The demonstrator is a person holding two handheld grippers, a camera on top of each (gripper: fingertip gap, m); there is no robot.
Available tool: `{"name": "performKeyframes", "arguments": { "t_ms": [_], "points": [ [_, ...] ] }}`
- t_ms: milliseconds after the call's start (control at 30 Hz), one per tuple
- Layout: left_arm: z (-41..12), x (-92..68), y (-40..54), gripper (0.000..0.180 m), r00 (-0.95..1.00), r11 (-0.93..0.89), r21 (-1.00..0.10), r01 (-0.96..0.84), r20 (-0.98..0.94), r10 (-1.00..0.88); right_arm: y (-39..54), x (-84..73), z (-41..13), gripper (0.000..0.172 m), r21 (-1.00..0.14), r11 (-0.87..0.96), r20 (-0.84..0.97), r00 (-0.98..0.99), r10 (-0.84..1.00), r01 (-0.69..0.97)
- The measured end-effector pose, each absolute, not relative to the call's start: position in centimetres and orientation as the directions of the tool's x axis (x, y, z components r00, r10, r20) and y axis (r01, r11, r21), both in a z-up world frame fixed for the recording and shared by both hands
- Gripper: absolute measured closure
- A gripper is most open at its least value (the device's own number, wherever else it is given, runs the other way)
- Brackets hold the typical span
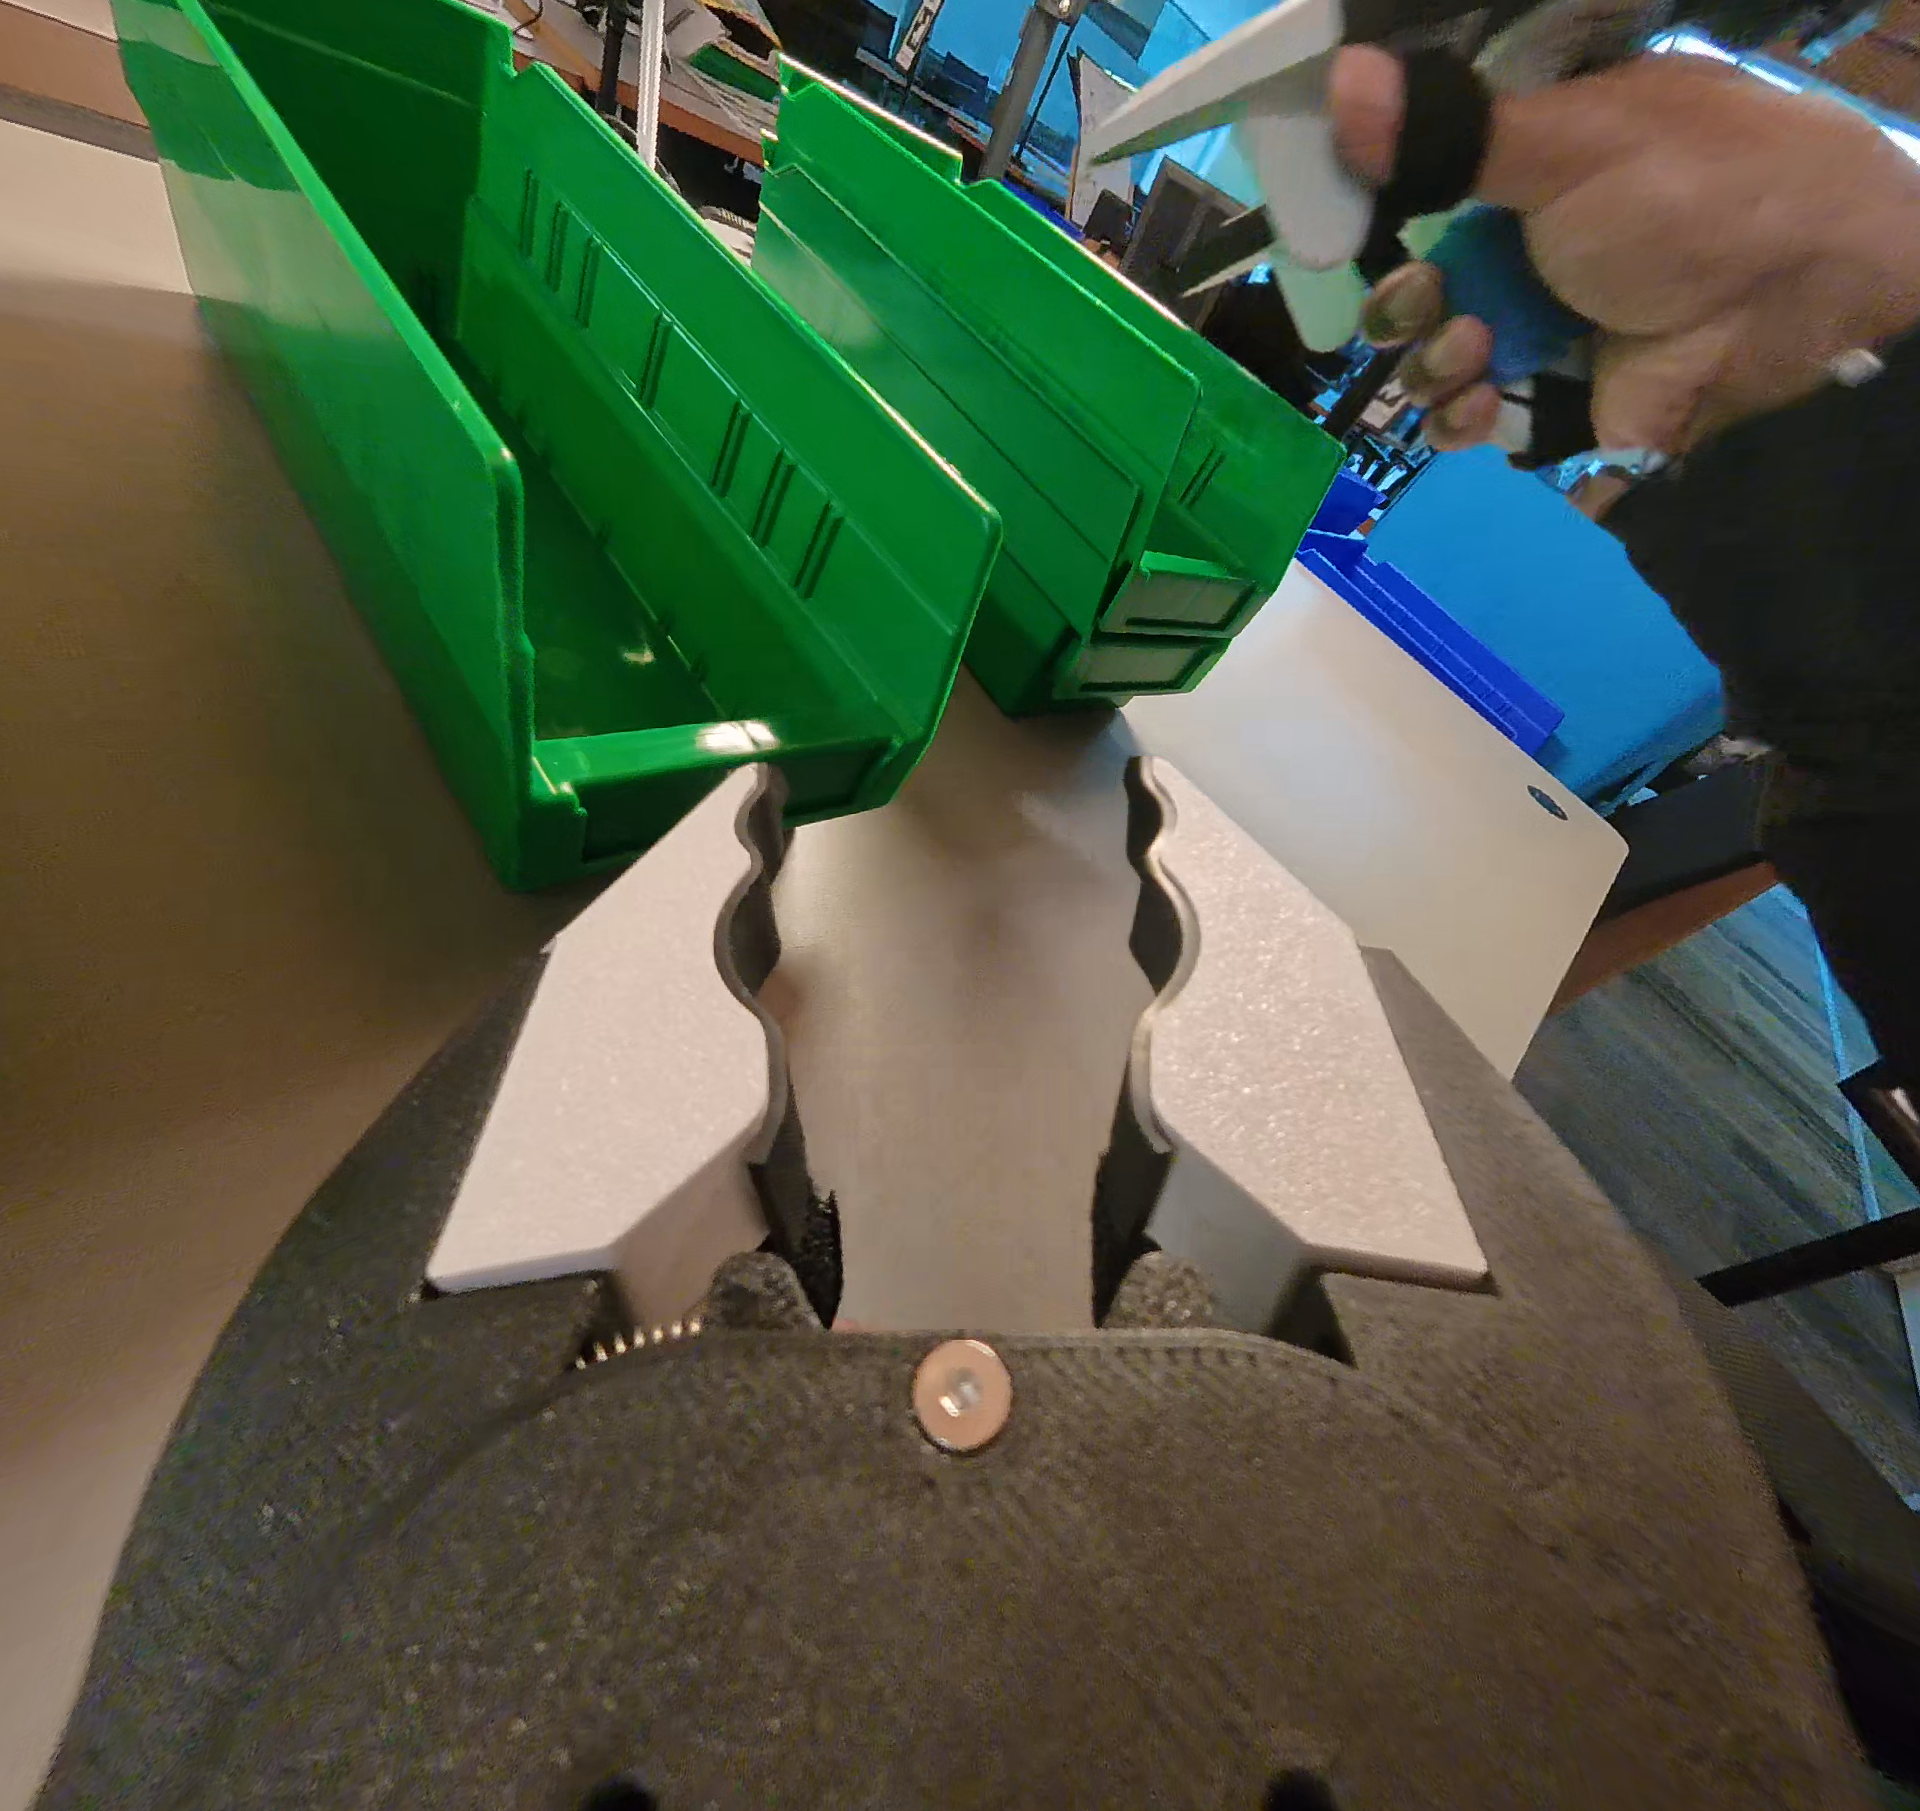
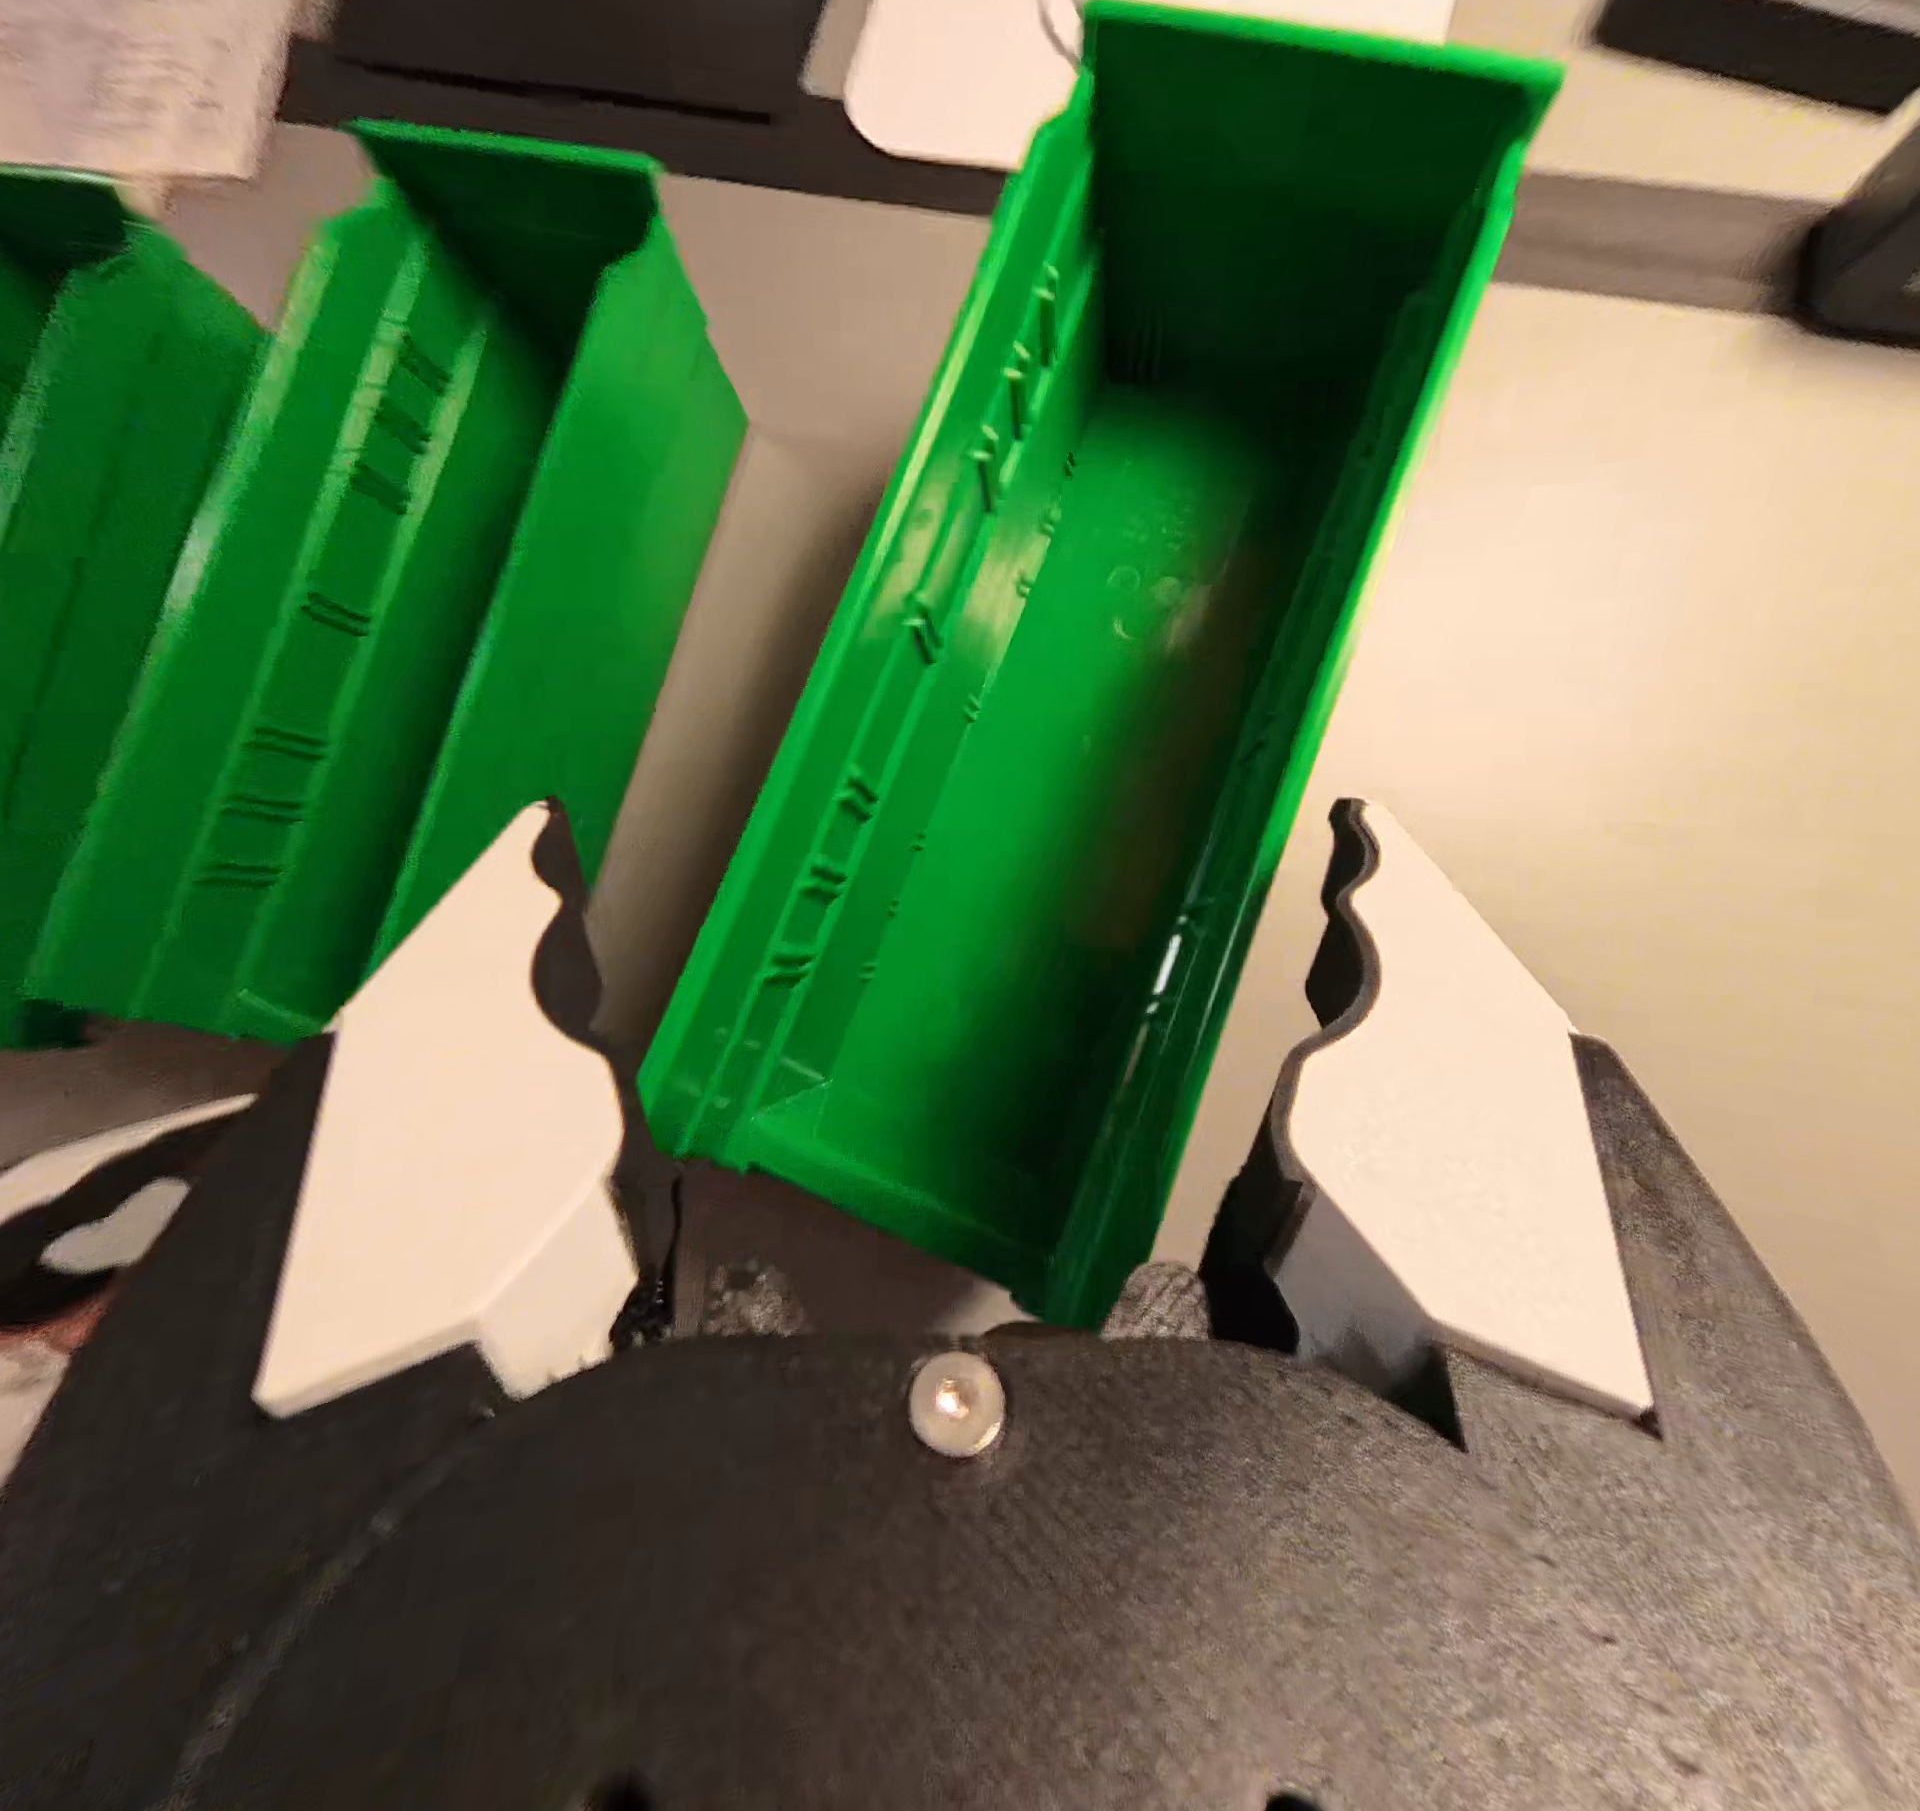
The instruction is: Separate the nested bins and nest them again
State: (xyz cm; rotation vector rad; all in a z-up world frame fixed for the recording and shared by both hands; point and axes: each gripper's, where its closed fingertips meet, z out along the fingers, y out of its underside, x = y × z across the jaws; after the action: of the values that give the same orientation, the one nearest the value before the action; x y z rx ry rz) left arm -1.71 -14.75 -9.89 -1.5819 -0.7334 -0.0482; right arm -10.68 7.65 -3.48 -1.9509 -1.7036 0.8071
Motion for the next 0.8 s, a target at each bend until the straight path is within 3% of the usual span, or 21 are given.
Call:
{"name": "performKeyframes", "arguments": {
  "t_ms": [167,333,433,667,800],
  "points": [
    [-9.6,-2.0,-15.1,0.100,0.783,0.067,-0.880,0.471,0.452,0.427,3.9,-3.6,-1.2,0.032,-0.844,-0.145,-0.245,-0.132,0.960,0.516],
    [-7.3,-3.4,-17.5,0.090,0.761,0.149,-0.937,0.315,0.343,0.550,4.0,3.9,-4.5,0.045,-0.930,-0.238,-0.301,-0.210,0.930,0.280],
    [-5.1,-4.2,-18.4,0.082,0.722,0.152,-0.961,0.232,0.275,0.635,5.2,6.3,-7.5,0.046,-0.935,-0.261,-0.311,-0.200,0.929,0.240],
    [-1.7,-10.1,-17.2,0.054,0.569,-0.160,-0.968,0.195,-0.022,0.822,6.2,7.6,-8.2,0.051,-0.920,-0.332,-0.377,-0.245,0.893,0.208],
    [-1.2,-13.7,-14.0,0.051,0.591,-0.308,-0.912,0.272,-0.094,0.801,6.7,7.8,-7.9,0.052,-0.889,-0.412,-0.454,-0.273,0.848,0.199]
  ]
}}
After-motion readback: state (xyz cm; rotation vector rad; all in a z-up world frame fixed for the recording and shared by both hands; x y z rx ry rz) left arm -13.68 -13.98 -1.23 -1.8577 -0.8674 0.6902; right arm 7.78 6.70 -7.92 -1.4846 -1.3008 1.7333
